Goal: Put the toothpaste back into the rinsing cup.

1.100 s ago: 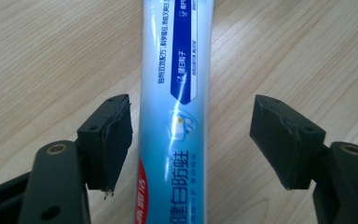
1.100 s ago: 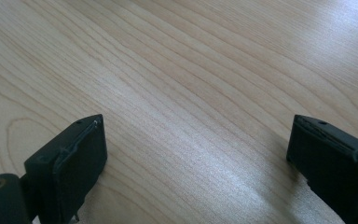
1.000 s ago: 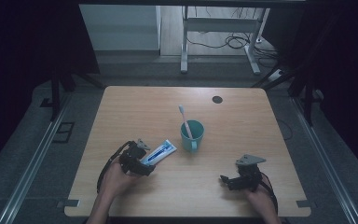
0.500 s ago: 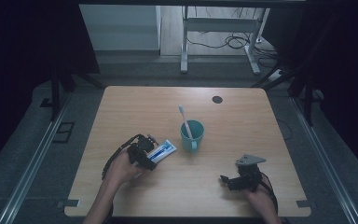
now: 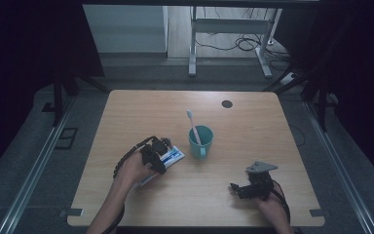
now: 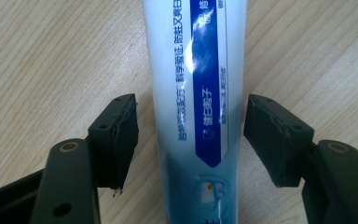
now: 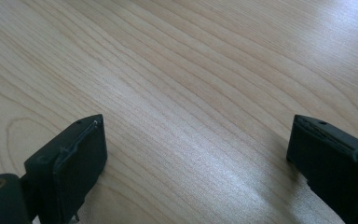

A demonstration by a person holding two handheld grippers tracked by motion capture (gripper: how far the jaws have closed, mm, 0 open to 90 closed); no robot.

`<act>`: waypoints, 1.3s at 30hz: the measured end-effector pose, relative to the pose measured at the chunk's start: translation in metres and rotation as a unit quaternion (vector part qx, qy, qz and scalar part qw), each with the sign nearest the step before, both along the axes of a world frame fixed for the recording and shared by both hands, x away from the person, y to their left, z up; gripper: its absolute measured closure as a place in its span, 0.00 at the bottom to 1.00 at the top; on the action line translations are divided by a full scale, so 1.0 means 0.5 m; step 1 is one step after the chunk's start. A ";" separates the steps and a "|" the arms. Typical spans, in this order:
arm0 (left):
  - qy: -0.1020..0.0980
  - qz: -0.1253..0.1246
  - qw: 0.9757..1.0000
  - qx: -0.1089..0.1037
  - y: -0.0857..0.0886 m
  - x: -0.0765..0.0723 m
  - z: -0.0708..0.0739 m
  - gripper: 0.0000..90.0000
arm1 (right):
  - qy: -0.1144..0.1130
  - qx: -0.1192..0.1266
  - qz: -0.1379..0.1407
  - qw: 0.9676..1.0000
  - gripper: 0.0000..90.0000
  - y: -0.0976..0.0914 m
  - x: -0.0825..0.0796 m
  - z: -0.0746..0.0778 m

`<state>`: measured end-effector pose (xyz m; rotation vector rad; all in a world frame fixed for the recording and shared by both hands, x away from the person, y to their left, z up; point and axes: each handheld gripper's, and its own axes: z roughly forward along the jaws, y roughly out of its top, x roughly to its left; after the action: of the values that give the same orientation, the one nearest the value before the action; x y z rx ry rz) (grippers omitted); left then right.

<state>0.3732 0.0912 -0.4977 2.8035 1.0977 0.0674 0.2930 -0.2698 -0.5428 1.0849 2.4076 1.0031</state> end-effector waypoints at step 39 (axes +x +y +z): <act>0.038 -0.021 0.999 0.005 -0.008 0.021 0.017 0.79 | -0.001 0.000 0.001 1.000 0.05 0.000 0.000 0.000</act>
<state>0.3836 0.0872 -0.4891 2.8591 1.0575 -0.0380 0.2931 -0.2699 -0.5429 1.0804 2.4069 1.0041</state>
